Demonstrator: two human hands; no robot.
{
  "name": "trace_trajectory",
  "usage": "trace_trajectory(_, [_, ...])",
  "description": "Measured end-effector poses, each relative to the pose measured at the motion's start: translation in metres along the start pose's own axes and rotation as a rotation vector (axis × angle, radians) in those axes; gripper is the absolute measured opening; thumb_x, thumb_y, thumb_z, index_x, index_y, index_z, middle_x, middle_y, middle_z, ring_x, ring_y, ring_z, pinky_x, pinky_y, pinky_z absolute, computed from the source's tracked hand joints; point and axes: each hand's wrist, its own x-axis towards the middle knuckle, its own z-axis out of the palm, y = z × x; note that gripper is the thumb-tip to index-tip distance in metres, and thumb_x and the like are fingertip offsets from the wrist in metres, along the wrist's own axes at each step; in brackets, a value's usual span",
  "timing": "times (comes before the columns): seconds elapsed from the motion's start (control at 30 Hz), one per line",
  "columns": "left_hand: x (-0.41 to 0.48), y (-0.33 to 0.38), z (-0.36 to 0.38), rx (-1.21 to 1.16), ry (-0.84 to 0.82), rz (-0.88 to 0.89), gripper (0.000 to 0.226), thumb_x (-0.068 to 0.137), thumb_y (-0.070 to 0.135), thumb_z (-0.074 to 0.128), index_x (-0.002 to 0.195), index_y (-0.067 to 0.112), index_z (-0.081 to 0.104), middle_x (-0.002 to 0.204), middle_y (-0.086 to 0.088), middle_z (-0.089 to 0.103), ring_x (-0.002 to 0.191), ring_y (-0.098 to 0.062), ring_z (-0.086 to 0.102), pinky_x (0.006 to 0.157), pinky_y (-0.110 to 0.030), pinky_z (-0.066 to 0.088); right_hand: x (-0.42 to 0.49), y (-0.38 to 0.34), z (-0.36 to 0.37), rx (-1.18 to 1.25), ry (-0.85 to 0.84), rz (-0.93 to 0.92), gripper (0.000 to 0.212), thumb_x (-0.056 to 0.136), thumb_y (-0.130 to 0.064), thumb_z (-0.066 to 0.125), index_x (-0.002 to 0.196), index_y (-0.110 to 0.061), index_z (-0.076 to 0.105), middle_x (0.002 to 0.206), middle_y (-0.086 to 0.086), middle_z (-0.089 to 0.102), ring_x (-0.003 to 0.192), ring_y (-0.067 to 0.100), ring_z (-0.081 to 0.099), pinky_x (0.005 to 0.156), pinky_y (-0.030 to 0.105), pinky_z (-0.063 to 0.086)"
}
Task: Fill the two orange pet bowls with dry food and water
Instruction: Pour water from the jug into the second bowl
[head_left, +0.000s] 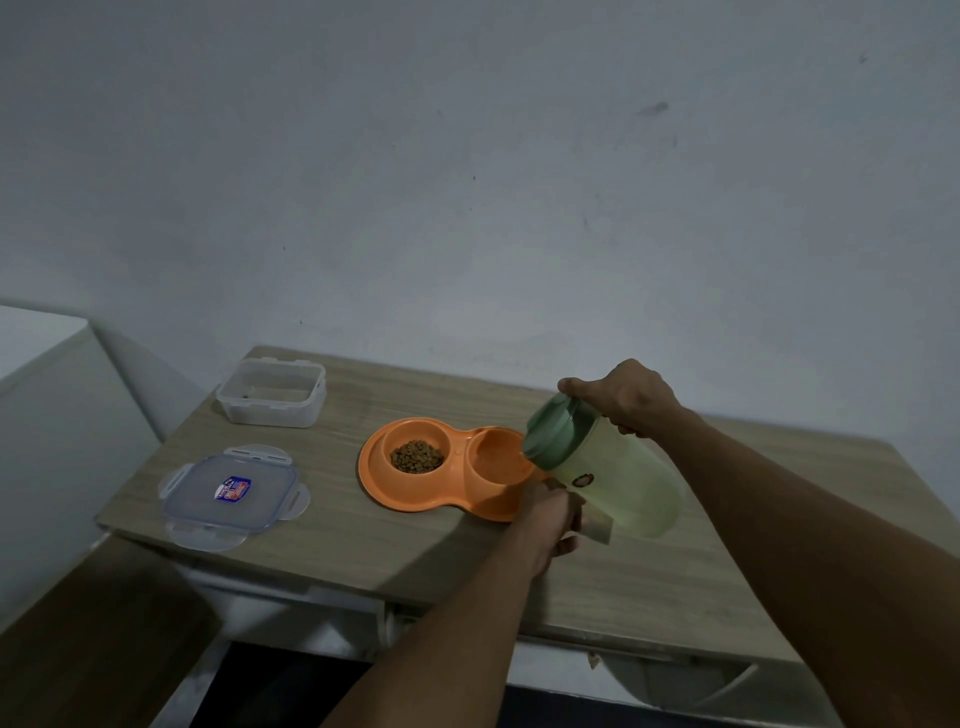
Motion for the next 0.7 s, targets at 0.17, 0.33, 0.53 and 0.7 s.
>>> trace_trajectory(0.17, [-0.0003, 0.0013, -0.0016, 0.009, 0.007, -0.009, 0.038, 0.084, 0.001, 0.057, 0.119, 0.018, 0.061, 0.121, -0.005, 0.063, 0.111, -0.022, 0.06, 0.063, -0.025, 0.055, -0.0001, -0.0021, 0.0004, -0.001, -0.001, -0.003, 0.059, 0.078, -0.063, 0.067, 0.068, -0.007, 0.056, 0.063, 0.007, 0.06, 0.052, 0.022, 0.058, 0.048, 0.025, 0.04])
trace_trajectory(0.33, [-0.0009, 0.0015, -0.0023, 0.006, 0.002, -0.008, 0.042, 0.081, -0.002, 0.056, 0.117, 0.018, 0.061, 0.122, -0.002, 0.063, 0.111, -0.021, 0.06, 0.061, -0.025, 0.053, -0.0011, -0.0029, 0.0005, -0.003, -0.002, -0.001, 0.059, 0.079, -0.063, 0.066, 0.068, -0.007, 0.055, 0.063, 0.007, 0.059, 0.051, 0.021, 0.057, 0.047, 0.024, 0.039])
trace_trajectory(0.53, [-0.0025, 0.0016, -0.0008, 0.005, 0.0, 0.004, 0.038, 0.084, 0.002, 0.059, 0.118, 0.018, 0.06, 0.12, -0.002, 0.063, 0.103, -0.018, 0.06, 0.06, -0.024, 0.053, -0.0012, -0.0031, -0.0005, 0.008, -0.006, -0.001, 0.057, 0.079, -0.062, 0.067, 0.068, -0.007, 0.055, 0.063, 0.006, 0.059, 0.052, 0.021, 0.057, 0.047, 0.025, 0.039])
trace_trajectory(0.7, [-0.0025, 0.002, -0.0012, 0.01, 0.001, -0.004, 0.036, 0.086, 0.003, 0.059, 0.117, 0.019, 0.06, 0.12, -0.002, 0.063, 0.104, -0.018, 0.06, 0.064, -0.025, 0.054, -0.0011, -0.0025, -0.0009, 0.004, -0.01, -0.002, 0.058, 0.079, -0.062, 0.067, 0.067, -0.007, 0.054, 0.063, 0.007, 0.059, 0.051, 0.021, 0.057, 0.047, 0.025, 0.039])
